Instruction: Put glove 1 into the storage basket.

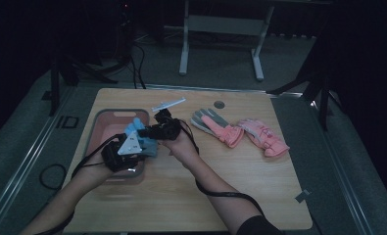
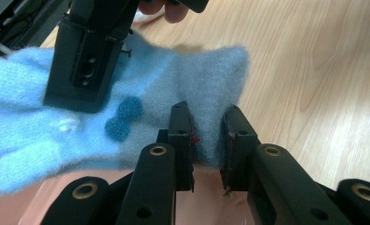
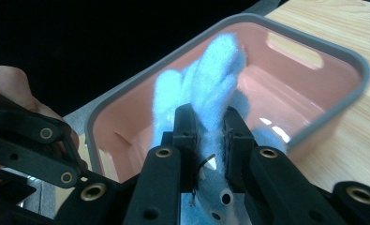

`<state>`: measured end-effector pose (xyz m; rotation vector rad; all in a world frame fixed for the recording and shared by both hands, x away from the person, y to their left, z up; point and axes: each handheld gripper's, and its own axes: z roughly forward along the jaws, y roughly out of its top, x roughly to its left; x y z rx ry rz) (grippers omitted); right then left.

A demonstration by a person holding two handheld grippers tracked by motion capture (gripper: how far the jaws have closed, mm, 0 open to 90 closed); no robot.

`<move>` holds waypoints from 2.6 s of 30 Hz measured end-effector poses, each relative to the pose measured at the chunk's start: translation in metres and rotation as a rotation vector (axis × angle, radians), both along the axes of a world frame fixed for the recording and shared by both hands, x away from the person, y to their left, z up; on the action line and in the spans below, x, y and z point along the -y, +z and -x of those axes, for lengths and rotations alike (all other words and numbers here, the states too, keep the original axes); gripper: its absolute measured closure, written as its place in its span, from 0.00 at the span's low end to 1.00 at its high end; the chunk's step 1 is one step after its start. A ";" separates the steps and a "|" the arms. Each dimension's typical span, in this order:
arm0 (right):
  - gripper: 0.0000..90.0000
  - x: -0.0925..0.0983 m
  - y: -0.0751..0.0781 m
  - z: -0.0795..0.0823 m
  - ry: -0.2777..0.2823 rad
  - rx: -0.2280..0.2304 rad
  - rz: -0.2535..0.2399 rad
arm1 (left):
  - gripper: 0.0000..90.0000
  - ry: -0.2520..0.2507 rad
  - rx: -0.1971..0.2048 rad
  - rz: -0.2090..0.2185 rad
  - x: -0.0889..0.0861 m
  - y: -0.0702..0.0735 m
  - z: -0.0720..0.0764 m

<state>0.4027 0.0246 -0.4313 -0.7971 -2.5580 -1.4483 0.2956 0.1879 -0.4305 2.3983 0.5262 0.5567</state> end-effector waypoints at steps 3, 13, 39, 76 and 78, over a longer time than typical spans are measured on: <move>0.88 -0.008 -0.002 0.000 0.007 0.003 0.001 | 0.86 0.006 -0.008 -0.003 -0.007 -0.002 0.000; 0.88 -0.051 -0.018 -0.008 0.052 -0.056 -0.039 | 0.86 0.053 -0.035 -0.011 -0.049 -0.016 -0.002; 0.88 -0.079 -0.065 -0.038 0.041 -0.111 0.151 | 0.86 0.057 -0.198 -0.098 -0.046 -0.059 -0.047; 0.21 -0.039 -0.023 -0.026 0.030 -0.028 0.057 | 0.54 0.158 -0.206 0.120 -0.034 -0.022 -0.027; 0.21 -0.030 -0.019 -0.024 0.021 -0.003 0.055 | 0.54 0.141 -0.209 0.126 -0.027 -0.021 -0.024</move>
